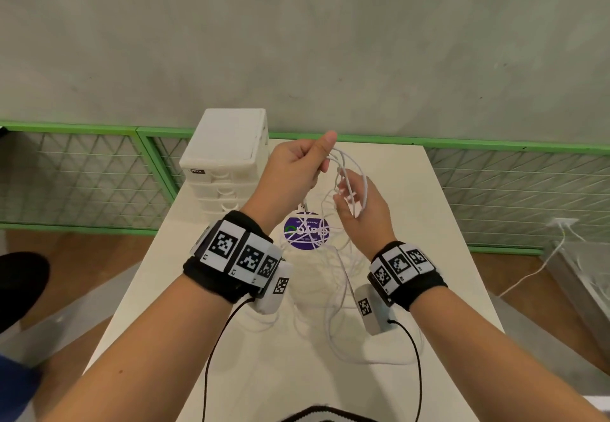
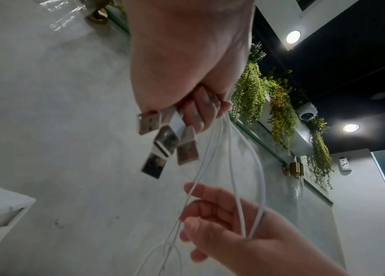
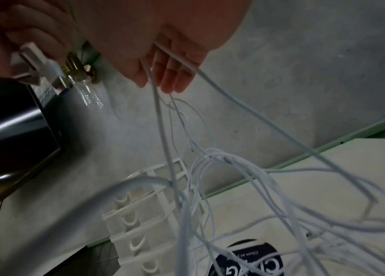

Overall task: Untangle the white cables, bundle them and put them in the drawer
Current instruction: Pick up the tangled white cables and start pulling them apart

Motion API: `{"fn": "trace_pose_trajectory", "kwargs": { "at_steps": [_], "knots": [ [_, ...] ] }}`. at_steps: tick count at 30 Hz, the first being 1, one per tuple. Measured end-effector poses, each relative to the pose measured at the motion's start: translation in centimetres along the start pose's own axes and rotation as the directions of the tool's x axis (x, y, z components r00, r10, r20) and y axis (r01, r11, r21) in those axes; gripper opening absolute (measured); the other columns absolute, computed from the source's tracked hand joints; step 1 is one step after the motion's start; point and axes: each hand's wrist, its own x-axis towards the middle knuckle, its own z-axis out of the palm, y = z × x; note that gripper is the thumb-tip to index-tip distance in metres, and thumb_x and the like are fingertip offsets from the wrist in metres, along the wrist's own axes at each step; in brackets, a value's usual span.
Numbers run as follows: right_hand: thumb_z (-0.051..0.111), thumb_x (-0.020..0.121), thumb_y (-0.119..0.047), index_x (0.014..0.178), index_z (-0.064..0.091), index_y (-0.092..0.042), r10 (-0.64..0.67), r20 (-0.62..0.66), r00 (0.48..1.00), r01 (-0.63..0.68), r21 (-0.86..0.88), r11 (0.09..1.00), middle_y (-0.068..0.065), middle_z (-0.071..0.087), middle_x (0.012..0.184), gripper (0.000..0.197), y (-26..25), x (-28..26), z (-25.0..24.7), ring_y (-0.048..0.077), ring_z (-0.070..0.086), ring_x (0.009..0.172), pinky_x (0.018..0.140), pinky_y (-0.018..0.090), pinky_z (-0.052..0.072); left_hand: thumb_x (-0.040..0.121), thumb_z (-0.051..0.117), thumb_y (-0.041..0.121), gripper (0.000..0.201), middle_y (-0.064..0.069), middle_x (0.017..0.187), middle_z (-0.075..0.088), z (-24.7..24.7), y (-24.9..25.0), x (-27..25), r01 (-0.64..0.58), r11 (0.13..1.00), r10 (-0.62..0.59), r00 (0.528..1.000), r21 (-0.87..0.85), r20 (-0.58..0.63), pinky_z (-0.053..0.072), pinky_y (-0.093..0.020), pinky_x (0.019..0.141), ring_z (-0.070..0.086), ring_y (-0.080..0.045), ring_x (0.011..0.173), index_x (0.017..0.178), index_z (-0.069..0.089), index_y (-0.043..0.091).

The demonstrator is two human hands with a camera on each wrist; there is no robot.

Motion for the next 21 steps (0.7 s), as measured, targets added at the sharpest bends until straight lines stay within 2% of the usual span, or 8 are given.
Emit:
{"fn": "trace_pose_trajectory", "kwargs": {
  "at_steps": [3,7,11,13,15,17,19,21],
  "knots": [
    [0.049,0.090,-0.023,0.132,0.049,-0.012,-0.029,0.020,0.999,0.030,-0.039,0.999,-0.001,0.054,0.121,0.044,0.0,0.5,0.5,0.003,0.048,0.109,0.094,0.012,0.037,0.095,0.055,0.035,0.048,0.001,0.044,0.030,0.4,0.2,-0.1,0.011,1.000,-0.011,0.999,-0.013,0.040,0.023,-0.017,0.039,0.025,-0.010,0.039,0.052,0.048,0.015],
    [0.051,0.090,-0.007,0.125,0.054,-0.014,0.045,0.204,0.978,-0.037,-0.043,0.998,0.003,0.060,0.124,0.036,-0.8,0.0,0.3,0.010,0.054,0.112,0.091,0.020,0.039,0.094,0.055,0.034,0.048,0.000,0.044,0.032,0.8,0.4,-0.4,-0.002,1.000,0.000,0.997,0.027,0.079,0.026,-0.015,0.039,0.026,-0.008,0.036,0.053,0.048,0.013],
    [0.052,0.079,-0.003,0.092,0.058,-0.017,0.111,0.399,0.910,-0.038,-0.187,0.982,-0.001,0.050,0.134,0.020,-0.8,0.5,0.1,0.017,0.050,0.121,0.089,0.028,0.041,0.094,0.056,0.035,0.048,-0.004,0.050,0.028,0.3,-0.1,-0.3,0.022,1.000,-0.022,1.000,-0.013,-0.009,0.023,-0.016,0.038,0.024,-0.010,0.038,0.052,0.047,0.014],
    [0.051,0.076,-0.007,0.111,0.058,-0.006,0.180,0.394,0.901,-0.114,-0.185,0.976,-0.008,0.059,0.117,0.035,-0.6,0.7,-0.2,0.006,0.047,0.119,0.104,0.039,0.036,0.094,0.057,0.036,0.048,-0.003,0.051,0.028,0.0,-0.5,-0.4,0.049,0.998,-0.050,0.998,-0.040,-0.024,0.022,-0.017,0.038,0.023,-0.011,0.040,0.052,0.047,0.015],
    [0.050,0.078,-0.004,0.137,0.039,-0.009,0.278,0.382,0.881,-0.212,-0.205,0.955,-0.017,0.063,0.094,0.061,-0.5,1.1,-0.9,-0.001,0.051,0.102,0.102,0.032,0.038,0.093,0.056,0.038,0.049,-0.003,0.049,0.028,-0.2,-0.8,-0.5,0.061,0.998,-0.061,0.998,-0.014,-0.025,0.021,-0.018,0.037,0.023,-0.010,0.039,0.051,0.047,0.016],
    [0.051,0.083,-0.004,0.145,0.021,-0.023,0.299,0.404,0.864,-0.193,-0.282,0.940,-0.013,0.063,0.115,0.072,-0.6,1.2,-1.7,0.006,0.056,0.095,0.088,0.026,0.043,0.094,0.055,0.038,0.048,-0.002,0.047,0.028,-0.4,-0.8,-0.6,0.064,0.998,-0.064,0.997,0.021,-0.040,0.021,-0.016,0.035,0.023,-0.008,0.036,0.052,0.046,0.015],
    [0.056,0.086,-0.013,0.147,0.014,-0.028,0.318,0.458,0.830,-0.106,-0.431,0.896,-0.008,0.035,0.149,0.075,-1.1,1.2,-2.3,0.023,0.060,0.102,0.089,0.032,0.046,0.094,0.055,0.038,0.048,-0.003,0.048,0.029,-0.4,-0.7,-0.6,0.064,0.996,-0.061,0.997,0.059,-0.056,0.021,-0.014,0.033,0.024,-0.006,0.034,0.054,0.047,0.013],
    [0.061,0.085,-0.024,0.149,0.007,-0.026,0.353,0.481,0.802,-0.065,-0.517,0.853,-0.004,0.024,0.154,0.083,-1.1,1.3,-2.4,0.031,0.059,0.107,0.092,0.035,0.046,0.094,0.055,0.038,0.047,-0.004,0.049,0.029,-0.4,-0.6,-0.5,0.061,0.996,-0.056,0.996,0.072,-0.074,0.020,-0.015,0.033,0.024,-0.006,0.034,0.055,0.047,0.013]
  ]
}}
